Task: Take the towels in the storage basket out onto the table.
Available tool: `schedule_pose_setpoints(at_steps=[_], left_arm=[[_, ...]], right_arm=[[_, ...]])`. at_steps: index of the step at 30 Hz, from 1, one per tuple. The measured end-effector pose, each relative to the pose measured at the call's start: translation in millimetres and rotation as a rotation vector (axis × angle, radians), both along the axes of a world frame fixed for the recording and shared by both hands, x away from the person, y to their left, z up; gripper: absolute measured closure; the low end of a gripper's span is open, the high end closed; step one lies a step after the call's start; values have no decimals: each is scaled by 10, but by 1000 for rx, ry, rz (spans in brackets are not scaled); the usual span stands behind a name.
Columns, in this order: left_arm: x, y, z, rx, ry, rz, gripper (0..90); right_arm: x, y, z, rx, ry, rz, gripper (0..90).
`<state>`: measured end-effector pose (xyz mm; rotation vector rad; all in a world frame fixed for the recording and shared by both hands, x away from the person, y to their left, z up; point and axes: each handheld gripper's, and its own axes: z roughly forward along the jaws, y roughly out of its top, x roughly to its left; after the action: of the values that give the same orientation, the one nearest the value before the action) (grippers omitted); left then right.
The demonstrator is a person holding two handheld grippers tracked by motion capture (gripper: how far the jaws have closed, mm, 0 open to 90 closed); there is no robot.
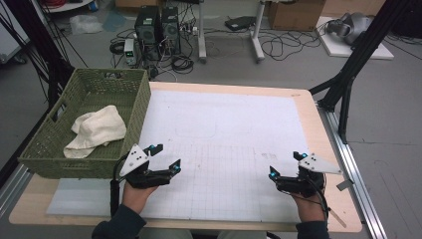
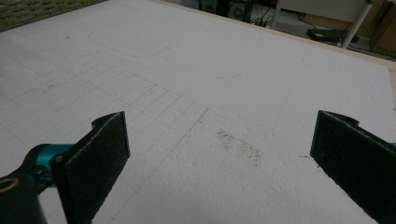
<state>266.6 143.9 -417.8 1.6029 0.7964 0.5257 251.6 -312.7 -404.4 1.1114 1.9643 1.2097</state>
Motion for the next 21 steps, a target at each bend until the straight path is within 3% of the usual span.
schedule_pose_setpoints(at_steps=[5, 16, 21], left_arm=[[-6, -2, -2, 13, -1, 7, 173], [-69, 15, 52, -9, -10, -14, 178], [-75, 11, 55, 5, -5, -19, 182]], right_arm=[[11, -9, -6, 17, -1, -5, 38], [-10, 49, 20, 8, 0, 16, 38], [1, 85, 21, 6, 4, 24, 38]])
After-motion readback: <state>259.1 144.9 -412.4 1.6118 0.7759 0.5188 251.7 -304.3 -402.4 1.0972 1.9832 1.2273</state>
